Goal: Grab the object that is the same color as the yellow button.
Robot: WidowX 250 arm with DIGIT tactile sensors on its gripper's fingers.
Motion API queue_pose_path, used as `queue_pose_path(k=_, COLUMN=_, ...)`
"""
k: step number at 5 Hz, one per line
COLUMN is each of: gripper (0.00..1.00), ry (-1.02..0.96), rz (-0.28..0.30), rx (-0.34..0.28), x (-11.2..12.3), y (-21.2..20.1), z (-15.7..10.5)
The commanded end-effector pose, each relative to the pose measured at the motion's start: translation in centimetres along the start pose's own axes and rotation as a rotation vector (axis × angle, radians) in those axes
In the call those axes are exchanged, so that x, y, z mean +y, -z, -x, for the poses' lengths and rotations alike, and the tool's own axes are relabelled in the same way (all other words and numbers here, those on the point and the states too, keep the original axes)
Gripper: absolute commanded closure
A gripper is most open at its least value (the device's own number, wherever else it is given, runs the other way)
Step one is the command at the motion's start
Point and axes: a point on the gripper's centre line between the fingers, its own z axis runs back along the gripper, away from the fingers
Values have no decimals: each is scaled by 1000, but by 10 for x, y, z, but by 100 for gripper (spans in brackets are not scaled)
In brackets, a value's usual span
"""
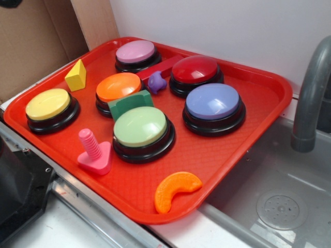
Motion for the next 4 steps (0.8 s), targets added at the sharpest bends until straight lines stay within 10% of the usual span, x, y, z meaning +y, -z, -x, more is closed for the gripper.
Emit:
queue_pose_path(k=1, gripper=0, ry=0, rz=0, rx=0, x=0, y=0, z=0)
queue_pose_path(k=4, gripper=0, ry=-337, rz=-26, rx=-88, x=71, y=53, z=-49)
